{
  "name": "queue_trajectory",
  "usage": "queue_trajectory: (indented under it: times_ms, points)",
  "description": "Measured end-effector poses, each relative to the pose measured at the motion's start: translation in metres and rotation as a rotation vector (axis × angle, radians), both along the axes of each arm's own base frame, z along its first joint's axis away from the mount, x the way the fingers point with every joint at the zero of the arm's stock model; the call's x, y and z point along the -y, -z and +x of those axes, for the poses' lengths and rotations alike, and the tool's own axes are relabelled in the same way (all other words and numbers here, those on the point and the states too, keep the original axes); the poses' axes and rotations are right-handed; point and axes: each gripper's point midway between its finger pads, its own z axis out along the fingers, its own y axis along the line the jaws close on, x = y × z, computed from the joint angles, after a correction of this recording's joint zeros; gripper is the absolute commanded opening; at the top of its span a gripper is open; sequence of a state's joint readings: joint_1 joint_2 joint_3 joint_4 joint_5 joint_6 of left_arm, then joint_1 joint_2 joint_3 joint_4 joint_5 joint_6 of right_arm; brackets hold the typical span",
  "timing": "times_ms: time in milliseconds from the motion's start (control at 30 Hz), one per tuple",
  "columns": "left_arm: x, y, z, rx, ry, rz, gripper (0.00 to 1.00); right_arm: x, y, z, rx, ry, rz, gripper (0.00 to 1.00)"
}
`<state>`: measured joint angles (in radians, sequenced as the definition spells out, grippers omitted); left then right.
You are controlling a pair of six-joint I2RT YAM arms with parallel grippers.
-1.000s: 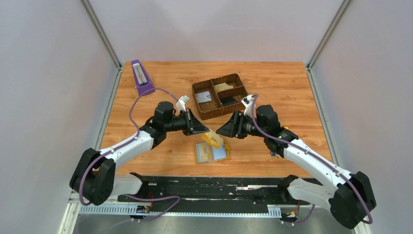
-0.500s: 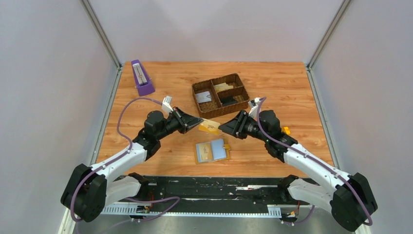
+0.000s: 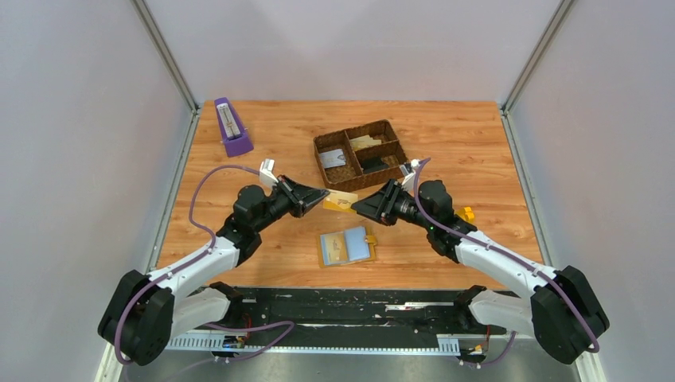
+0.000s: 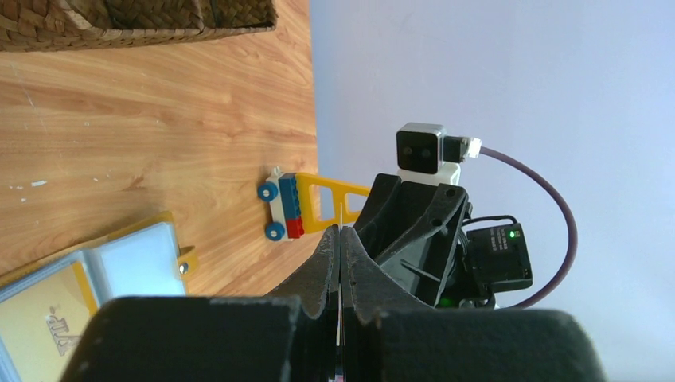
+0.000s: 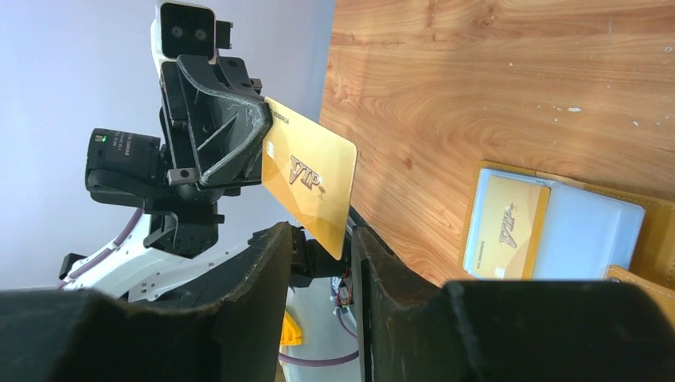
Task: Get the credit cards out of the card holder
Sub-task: Place the credit card in the storage box.
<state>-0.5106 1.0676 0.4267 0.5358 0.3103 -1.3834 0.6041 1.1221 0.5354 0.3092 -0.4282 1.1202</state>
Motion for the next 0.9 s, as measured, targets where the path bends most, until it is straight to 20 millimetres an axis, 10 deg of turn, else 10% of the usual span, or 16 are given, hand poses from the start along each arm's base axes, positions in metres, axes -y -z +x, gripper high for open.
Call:
queue_trajectory:
  times_ms: [433,600,900]
  points:
    - [-0.003,-0.005,0.002,0.013,-0.025,-0.024,0.03,-0.001,-0.001,-0.001,-0.008,0.008,0.036,0.0]
    - [-0.004,-0.001,0.002,0.012,-0.027,-0.012,0.54,-0.001,-0.006,-0.001,0.02,0.007,0.039,0.0]
    - [-0.012,-0.001,-0.011,0.029,-0.016,0.092,0.94,0.022,-0.026,0.024,0.206,0.031,-0.107,0.0]
